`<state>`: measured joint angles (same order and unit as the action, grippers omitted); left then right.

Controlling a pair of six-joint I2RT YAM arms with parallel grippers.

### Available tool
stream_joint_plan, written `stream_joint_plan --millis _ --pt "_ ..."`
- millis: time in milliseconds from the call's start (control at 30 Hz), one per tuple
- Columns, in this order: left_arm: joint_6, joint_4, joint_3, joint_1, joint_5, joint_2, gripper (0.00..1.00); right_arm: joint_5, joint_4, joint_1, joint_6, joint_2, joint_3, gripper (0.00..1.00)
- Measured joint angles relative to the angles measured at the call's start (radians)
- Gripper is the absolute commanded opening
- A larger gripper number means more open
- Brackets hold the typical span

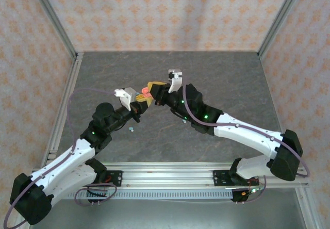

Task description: Insert the wireless bluetooth earbuds into the charging case

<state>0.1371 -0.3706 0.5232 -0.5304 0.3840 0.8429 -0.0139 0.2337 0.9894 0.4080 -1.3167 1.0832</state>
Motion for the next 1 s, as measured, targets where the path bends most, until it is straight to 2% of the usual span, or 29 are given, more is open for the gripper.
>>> stream_joint_plan --millis 1000 --pt "-0.016 -0.020 0.019 0.000 -0.026 0.003 0.00 0.007 0.000 0.021 0.005 -0.035 0.000 0.14"
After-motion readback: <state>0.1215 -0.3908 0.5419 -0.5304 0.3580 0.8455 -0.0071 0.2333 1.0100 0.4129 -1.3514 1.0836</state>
